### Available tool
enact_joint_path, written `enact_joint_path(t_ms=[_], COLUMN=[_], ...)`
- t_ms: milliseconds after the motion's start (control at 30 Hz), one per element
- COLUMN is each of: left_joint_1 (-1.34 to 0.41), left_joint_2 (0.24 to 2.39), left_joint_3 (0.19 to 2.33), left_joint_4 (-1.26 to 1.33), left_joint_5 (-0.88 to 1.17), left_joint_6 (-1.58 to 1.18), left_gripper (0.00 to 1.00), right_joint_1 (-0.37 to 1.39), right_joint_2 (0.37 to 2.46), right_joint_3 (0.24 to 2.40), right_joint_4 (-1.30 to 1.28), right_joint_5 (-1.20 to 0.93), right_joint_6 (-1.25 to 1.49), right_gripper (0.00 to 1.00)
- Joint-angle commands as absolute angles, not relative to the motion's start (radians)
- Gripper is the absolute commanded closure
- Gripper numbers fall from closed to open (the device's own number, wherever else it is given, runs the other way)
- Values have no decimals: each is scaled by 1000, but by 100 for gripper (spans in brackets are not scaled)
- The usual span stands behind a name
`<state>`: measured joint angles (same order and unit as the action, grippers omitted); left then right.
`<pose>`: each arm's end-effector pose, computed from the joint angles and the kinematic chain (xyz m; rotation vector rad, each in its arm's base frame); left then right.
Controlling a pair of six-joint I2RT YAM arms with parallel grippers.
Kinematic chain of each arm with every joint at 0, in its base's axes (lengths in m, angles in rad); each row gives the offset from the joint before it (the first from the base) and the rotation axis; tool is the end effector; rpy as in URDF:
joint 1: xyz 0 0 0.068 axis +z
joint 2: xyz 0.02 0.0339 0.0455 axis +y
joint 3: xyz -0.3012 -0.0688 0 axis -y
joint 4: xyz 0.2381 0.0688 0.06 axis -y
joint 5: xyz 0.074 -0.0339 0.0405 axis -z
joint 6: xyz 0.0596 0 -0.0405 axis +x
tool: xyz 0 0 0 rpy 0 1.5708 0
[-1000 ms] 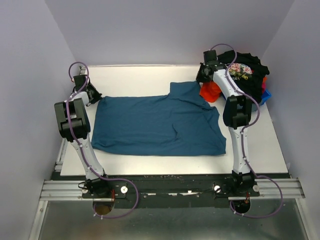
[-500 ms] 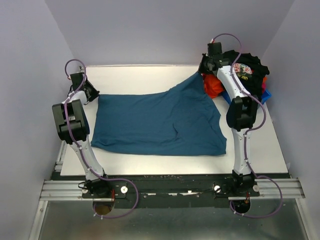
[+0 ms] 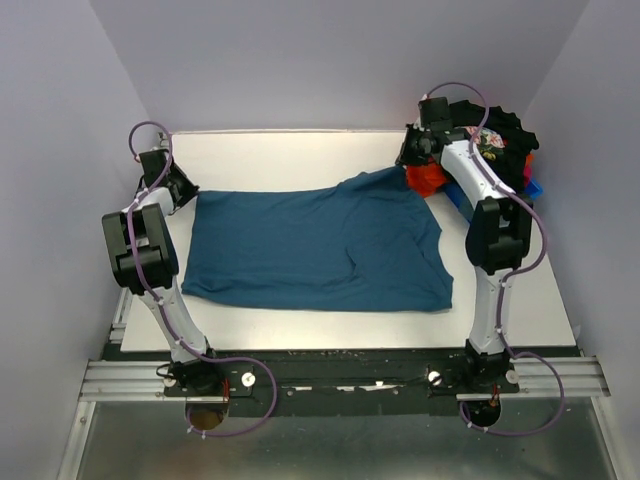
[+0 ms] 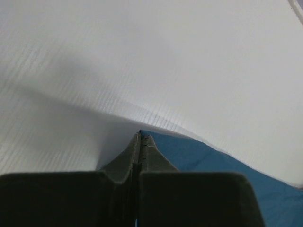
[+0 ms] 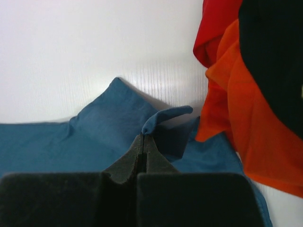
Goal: Fold and stack the t-shirts
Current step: Grap the side of the flattened tshirt furthest away from the robot with both arms
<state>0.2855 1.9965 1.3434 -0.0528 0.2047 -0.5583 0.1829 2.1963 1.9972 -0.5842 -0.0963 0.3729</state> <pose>0.4550 0.1209 0.2049 -0.8366 2.1284 -0.3758 0.5261 0.1031 0.2753 0.1785 2.3759 0.3819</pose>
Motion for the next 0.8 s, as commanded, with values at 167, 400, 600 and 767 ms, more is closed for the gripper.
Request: enact_joint_path(t_ms=[167, 400, 600, 767], left_joint_1=[293, 293, 295, 295], left_joint_2=[1870, 1775, 1694, 1625], left_joint_3=[1224, 1094, 994, 942], left_joint_4=[38, 115, 187, 192], left_joint_5=[215, 198, 193, 147], left_joint_6=[-555, -568, -583, -575], left_gripper=[100, 100, 100, 100], right_joint_1=[179, 181, 183, 184], right_joint_2=[1997, 1869, 1747, 1661], right_joint_3=[1798, 1680, 1546, 1479], right_joint_4=[-534, -552, -541, -541], right_joint_5=[-160, -161, -158, -161], right_joint_6=[373, 376, 388, 391], right_gripper=[99, 99, 99, 99])
